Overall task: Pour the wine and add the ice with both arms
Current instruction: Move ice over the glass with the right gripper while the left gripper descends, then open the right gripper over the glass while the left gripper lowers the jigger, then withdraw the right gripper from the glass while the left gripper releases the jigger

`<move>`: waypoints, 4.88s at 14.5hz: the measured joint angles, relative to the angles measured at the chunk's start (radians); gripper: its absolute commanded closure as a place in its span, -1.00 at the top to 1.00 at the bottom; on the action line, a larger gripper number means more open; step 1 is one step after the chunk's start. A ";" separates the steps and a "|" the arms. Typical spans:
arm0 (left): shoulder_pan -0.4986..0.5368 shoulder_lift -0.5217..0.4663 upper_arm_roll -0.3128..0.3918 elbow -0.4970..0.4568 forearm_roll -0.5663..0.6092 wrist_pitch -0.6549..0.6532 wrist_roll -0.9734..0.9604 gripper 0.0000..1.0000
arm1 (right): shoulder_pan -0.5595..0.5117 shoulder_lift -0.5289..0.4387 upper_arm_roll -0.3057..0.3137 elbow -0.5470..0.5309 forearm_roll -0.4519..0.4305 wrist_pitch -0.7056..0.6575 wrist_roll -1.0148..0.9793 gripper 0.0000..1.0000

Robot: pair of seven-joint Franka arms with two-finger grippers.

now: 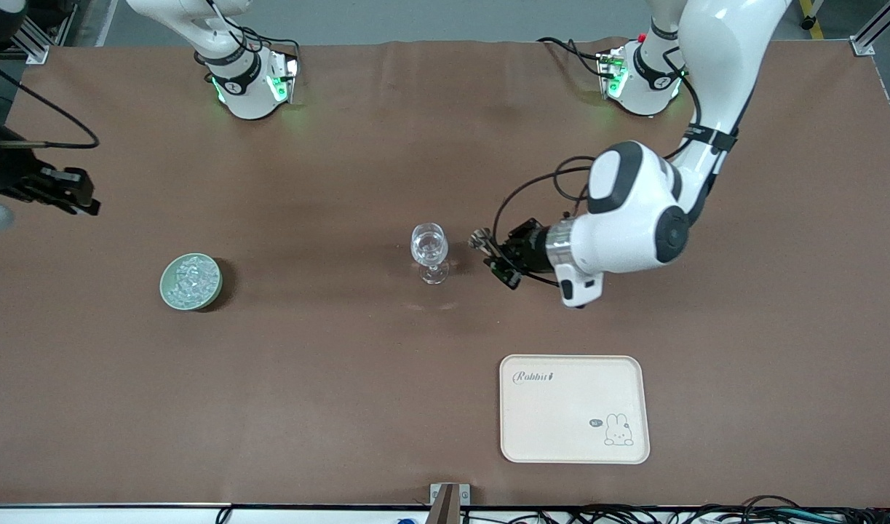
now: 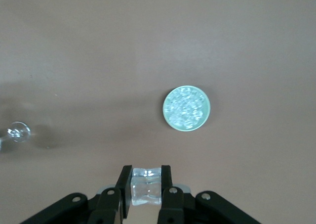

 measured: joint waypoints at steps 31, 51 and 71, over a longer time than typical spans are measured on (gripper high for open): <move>0.093 0.412 0.289 0.273 -0.759 -0.215 0.305 -0.98 | 0.330 0.479 0.393 0.086 -0.133 0.395 1.174 -0.98; 0.130 0.652 0.289 0.510 -0.886 -0.140 0.374 -0.98 | 0.347 0.529 0.417 0.061 -0.181 0.421 1.227 -0.66; 0.129 0.687 0.286 0.523 -0.928 -0.107 0.382 -0.37 | 0.289 0.460 0.416 0.118 -0.214 0.358 1.214 1.00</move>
